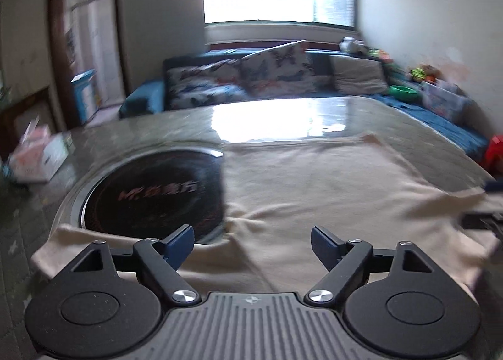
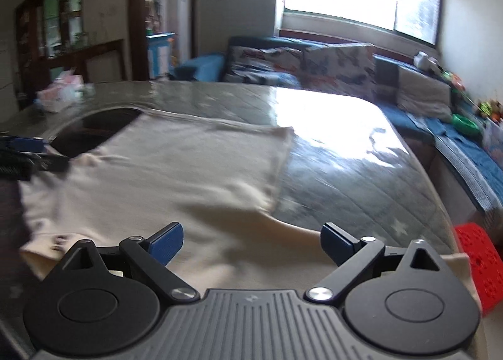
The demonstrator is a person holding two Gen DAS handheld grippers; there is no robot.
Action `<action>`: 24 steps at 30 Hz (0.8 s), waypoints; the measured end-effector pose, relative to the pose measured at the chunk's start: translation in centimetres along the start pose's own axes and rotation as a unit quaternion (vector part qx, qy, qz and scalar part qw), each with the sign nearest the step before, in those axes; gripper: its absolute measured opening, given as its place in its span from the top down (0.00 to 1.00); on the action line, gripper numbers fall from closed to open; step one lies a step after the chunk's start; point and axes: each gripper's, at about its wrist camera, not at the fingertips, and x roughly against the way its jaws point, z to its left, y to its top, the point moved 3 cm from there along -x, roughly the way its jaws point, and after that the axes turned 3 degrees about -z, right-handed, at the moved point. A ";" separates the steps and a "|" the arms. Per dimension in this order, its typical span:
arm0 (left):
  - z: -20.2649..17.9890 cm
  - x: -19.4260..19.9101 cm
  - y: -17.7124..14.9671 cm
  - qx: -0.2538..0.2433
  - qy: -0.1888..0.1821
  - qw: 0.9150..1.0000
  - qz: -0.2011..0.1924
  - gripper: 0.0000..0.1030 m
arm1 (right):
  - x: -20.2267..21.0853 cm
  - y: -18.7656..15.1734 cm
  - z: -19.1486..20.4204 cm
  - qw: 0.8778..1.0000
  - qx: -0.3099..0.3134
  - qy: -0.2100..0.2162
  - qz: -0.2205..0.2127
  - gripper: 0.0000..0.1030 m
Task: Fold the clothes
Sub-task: 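Smooth the shirt flat with both grippers, bringing them together over the body, then grasp the side edge of the cream shirt with the right gripper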
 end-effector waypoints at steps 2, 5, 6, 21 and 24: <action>-1.4 0.7 -0.5 -0.031 -0.007 0.999 -0.008 0.18 | 0.2 0.2 1.5 1.000 0.016 0.018 -0.001 0.06; -3.0 1.2 -1.4 -0.061 -0.020 0.998 -0.010 0.18 | 0.3 -0.1 3.7 0.998 0.041 0.041 0.004 0.06; -3.4 1.2 -1.8 -0.066 -0.024 0.998 -0.007 0.18 | 0.2 -0.3 4.4 0.998 0.049 0.046 0.008 0.06; -4.4 2.1 -2.4 -0.084 -0.032 0.996 -0.017 0.18 | 1.3 -1.7 6.5 0.996 0.076 0.037 0.006 0.06; -4.9 1.6 -1.8 -0.081 -0.038 0.996 -0.017 0.18 | 0.7 -2.4 6.4 0.996 0.075 0.034 0.021 0.06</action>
